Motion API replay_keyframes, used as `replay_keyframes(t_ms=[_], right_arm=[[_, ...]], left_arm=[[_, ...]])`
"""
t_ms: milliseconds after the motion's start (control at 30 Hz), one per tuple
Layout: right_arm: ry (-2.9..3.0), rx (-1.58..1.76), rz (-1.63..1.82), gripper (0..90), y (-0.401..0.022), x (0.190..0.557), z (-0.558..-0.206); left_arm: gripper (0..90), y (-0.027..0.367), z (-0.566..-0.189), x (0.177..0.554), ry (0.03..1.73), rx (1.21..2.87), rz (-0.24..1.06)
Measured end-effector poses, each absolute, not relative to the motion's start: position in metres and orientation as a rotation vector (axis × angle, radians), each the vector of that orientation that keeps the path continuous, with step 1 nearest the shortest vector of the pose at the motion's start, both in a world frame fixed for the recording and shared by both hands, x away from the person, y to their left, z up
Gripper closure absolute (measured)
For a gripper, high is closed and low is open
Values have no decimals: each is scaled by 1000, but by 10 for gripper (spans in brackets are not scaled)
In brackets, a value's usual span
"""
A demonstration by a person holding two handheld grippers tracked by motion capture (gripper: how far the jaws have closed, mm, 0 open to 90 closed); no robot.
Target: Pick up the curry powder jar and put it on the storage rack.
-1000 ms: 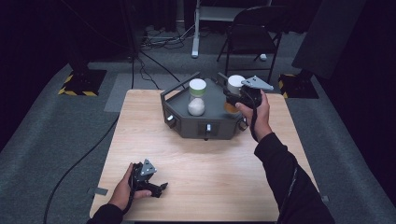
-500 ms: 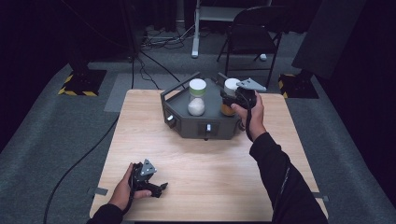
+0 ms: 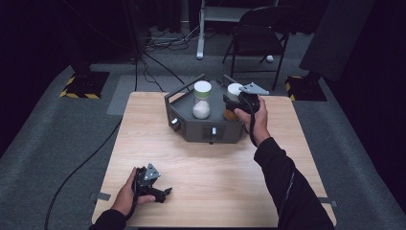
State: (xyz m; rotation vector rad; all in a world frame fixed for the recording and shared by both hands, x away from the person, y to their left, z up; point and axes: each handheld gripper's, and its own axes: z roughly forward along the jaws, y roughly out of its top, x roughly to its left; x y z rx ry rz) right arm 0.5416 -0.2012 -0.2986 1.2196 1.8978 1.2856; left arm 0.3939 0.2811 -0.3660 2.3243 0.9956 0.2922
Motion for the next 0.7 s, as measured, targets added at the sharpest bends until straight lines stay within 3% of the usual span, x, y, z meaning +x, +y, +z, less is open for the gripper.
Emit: replay_keyframes(t_ms=[333,700], right_arm=[[1859,1220,1297,319,-201,537,-305],[1852,1225,1267,152,-196,530,-310]], left_arm=[[3,281,-366,394,1001,2324,287],[3,281,-366,394,1002,2324,286]])
